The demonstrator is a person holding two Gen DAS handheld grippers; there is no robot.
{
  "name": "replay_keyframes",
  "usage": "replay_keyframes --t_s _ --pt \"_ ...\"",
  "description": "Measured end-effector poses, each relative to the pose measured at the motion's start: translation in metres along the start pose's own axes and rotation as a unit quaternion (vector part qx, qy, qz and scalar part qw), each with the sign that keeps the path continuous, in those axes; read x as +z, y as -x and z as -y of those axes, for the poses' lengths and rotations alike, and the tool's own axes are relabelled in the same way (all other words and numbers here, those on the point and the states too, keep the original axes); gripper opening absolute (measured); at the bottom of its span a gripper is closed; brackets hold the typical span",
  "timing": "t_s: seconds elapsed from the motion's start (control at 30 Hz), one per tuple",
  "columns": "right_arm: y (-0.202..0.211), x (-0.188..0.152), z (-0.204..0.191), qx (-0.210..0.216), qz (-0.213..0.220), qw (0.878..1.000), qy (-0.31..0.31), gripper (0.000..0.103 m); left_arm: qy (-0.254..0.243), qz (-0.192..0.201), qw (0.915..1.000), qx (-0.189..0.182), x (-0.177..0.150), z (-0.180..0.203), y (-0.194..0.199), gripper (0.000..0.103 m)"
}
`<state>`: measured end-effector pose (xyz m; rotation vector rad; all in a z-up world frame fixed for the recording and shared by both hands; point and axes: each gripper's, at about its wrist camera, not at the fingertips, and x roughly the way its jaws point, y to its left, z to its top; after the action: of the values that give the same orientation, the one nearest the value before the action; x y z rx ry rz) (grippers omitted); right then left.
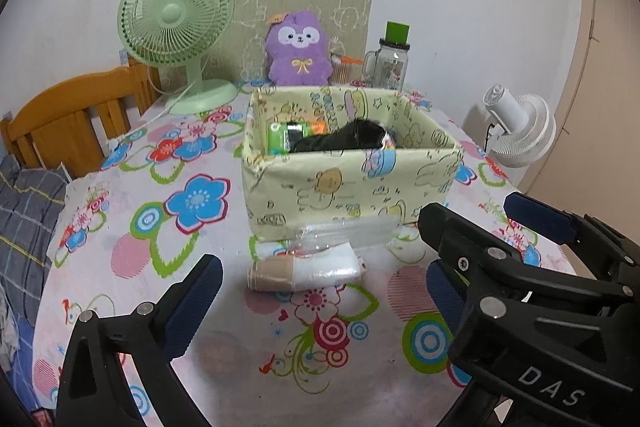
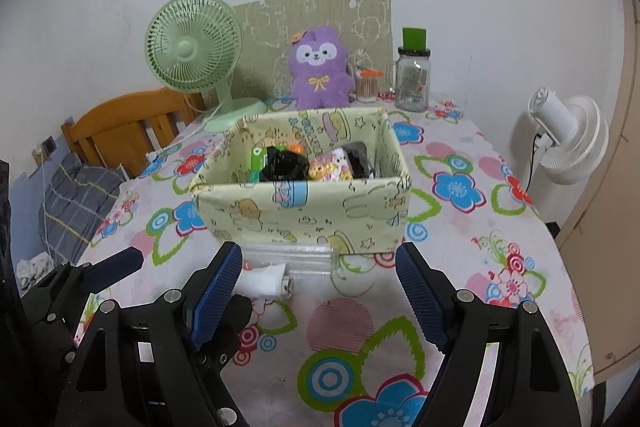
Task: Organize soft objects
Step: 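Move both grippers past the box toward the white roll and clear bag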
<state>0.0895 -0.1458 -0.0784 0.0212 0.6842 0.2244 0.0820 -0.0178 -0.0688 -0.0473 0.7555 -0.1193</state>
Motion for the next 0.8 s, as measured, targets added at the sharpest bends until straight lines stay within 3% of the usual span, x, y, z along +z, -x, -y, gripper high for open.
replay_keyframes --t_s 0.8 --pt "-0.055 -0.022 0.007 0.004 -0.06 0.998 0.006 0.082 0.005 -0.05 0.9987 0.006 -0.023 -0.01 -0.05 0.103"
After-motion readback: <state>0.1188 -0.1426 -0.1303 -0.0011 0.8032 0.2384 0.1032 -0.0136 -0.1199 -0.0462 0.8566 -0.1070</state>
